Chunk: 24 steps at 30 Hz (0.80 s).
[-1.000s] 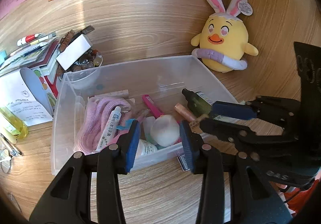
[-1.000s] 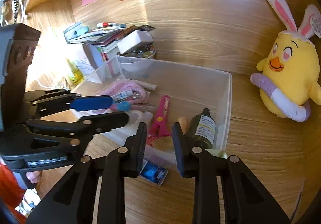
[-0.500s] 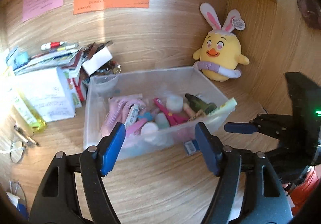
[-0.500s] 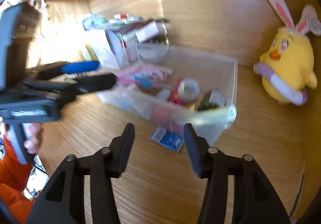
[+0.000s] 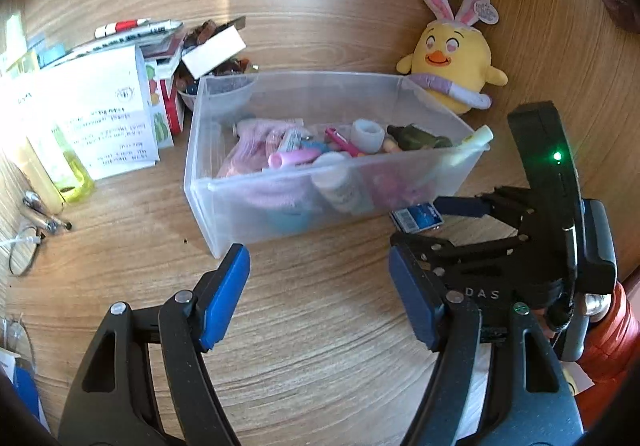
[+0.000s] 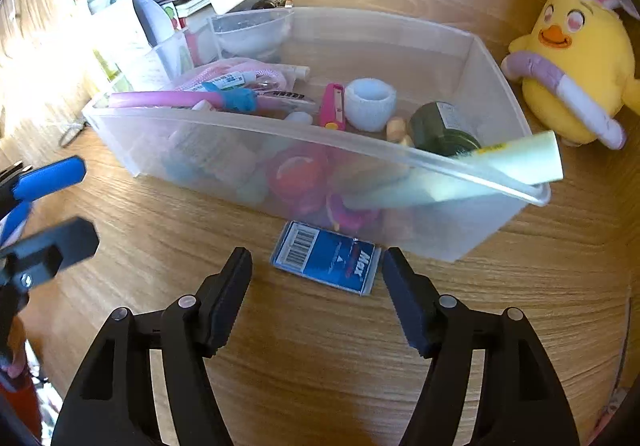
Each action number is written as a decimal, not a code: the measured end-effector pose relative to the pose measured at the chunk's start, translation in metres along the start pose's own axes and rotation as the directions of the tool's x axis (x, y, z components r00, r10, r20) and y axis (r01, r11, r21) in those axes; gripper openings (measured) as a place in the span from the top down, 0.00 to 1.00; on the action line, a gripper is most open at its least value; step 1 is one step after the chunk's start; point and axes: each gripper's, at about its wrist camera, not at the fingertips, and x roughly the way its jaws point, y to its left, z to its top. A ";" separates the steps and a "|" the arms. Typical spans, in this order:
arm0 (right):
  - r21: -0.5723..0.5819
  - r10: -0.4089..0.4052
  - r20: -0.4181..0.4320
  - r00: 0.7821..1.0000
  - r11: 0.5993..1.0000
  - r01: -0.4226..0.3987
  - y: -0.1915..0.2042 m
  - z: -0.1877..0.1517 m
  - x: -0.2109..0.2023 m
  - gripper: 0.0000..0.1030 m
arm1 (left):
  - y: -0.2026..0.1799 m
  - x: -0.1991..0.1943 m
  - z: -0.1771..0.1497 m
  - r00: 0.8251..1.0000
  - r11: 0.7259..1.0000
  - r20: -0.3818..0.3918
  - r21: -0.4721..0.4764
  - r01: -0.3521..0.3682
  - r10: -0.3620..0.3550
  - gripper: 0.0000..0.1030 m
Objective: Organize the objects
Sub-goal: 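Grasp the blue Max staple box with the right gripper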
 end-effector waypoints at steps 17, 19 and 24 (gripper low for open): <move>-0.072 0.132 0.153 0.979 0.990 -0.122 0.012 0.005 -0.073 0.54 | 0.009 -0.001 0.000 0.999 0.998 0.033 -0.051 0.024 -0.022 0.30; -0.066 0.145 0.199 0.969 0.989 -0.135 0.010 0.014 -0.083 0.54 | 0.009 -0.002 0.002 0.999 0.998 0.039 -0.059 0.027 -0.024 0.30; -0.036 0.104 0.250 0.963 0.995 -0.098 0.006 0.035 -0.079 0.54 | 0.009 -0.002 0.004 0.999 0.998 0.045 -0.064 0.025 -0.022 0.30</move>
